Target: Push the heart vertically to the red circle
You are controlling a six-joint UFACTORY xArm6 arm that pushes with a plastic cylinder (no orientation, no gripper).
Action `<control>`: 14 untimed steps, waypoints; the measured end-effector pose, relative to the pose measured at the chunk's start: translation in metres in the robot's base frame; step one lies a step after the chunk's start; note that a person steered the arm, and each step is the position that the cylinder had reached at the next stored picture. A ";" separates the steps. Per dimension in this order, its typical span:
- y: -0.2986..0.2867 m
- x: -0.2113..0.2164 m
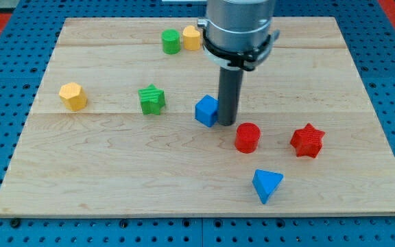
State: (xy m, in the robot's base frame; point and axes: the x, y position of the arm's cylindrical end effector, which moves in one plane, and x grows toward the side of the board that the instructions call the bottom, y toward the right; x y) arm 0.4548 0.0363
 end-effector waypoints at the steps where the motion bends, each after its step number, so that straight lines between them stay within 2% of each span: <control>1: -0.008 -0.010; 5: 0.001 -0.044; 6: 0.003 -0.070; 8: 0.178 -0.137; 9: 0.114 -0.214; 10: 0.023 -0.263; 11: -0.060 -0.256; 12: -0.078 -0.215; 13: -0.033 -0.178; 14: -0.024 -0.201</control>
State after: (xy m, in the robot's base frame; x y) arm 0.2538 0.0119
